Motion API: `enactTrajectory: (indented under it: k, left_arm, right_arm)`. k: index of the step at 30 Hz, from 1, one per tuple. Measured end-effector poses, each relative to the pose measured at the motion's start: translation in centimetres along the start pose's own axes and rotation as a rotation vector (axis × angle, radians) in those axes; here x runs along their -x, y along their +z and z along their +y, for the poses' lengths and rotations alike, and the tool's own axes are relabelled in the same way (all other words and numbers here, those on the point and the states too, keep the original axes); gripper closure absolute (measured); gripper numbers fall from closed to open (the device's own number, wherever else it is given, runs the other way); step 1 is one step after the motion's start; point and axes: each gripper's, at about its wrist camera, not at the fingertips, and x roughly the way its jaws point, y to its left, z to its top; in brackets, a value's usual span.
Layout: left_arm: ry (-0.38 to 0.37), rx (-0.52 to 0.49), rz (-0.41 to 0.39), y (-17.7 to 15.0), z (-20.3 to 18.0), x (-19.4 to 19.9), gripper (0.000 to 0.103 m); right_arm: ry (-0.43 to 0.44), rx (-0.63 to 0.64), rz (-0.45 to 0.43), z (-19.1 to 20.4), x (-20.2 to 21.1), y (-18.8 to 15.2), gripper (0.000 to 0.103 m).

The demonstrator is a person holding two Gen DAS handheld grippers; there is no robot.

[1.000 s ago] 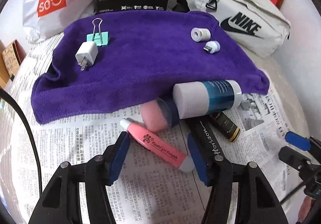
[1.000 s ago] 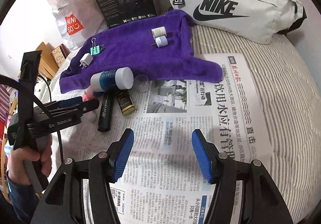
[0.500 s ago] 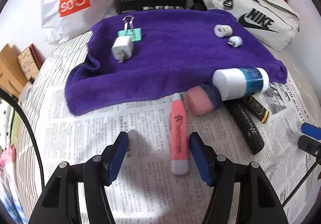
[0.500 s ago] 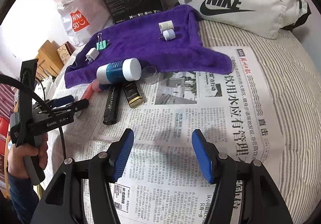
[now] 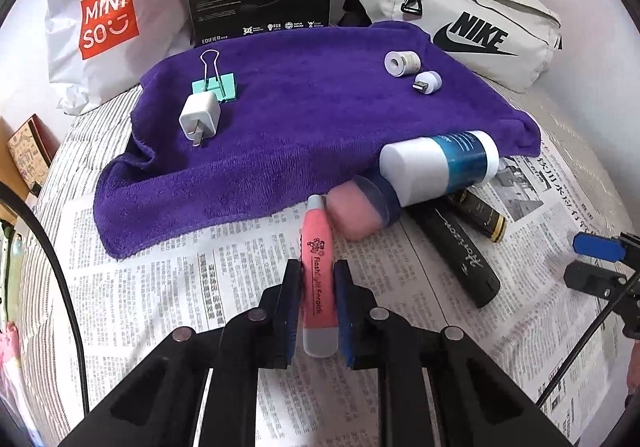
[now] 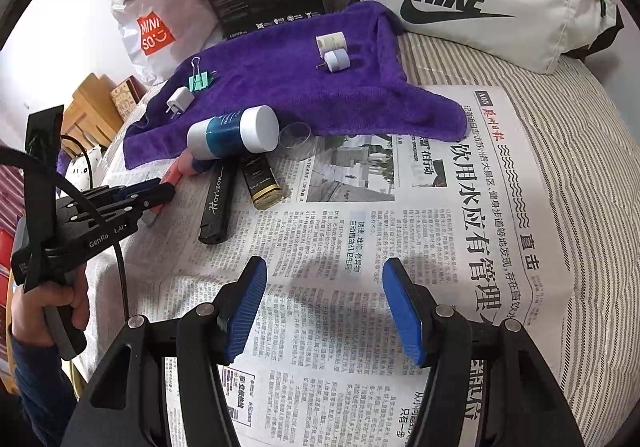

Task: Organize rigid objects
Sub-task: 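Grasp the pink highlighter with the left tool while the right tool grasps the blue-white Vaseline bottle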

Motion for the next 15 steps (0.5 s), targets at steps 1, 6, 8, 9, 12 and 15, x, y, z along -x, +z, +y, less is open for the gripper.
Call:
enactTrajectory:
  k: [1, 6, 8, 9, 12, 15]
  left_arm:
    - [0.007, -0.01, 0.002, 0.1, -0.1, -0.1, 0.086]
    - [0.013, -0.027, 0.0, 0.5, -0.4, -0.4, 0.086]
    - [0.002, -0.023, -0.005, 0.7, -0.3, -0.5, 0.086]
    - [-0.006, -0.018, -0.008, 0.7, -0.2, -0.5, 0.087]
    - [-0.019, -0.002, -0.011, 0.5, 0.4, -0.4, 0.087]
    - [-0.002, 0.017, -0.013, -0.2, 1.5, 0.0, 0.087]
  right_arm:
    - [-0.002, 0.001, 0.002, 0.1, -0.1, 0.0, 0.043]
    - [0.01, 0.008, 0.007, 0.4, -0.5, 0.6, 0.043]
    - [0.004, 0.024, 0.003, 0.7, -0.5, 1.2, 0.043]
    - [0.001, 0.032, 0.001, 0.9, -0.5, 1.4, 0.043]
    - [-0.01, 0.069, -0.011, 1.9, -0.5, 2.4, 0.043]
    - [0.004, 0.077, -0.022, 2.8, -0.8, 3.2, 0.035]
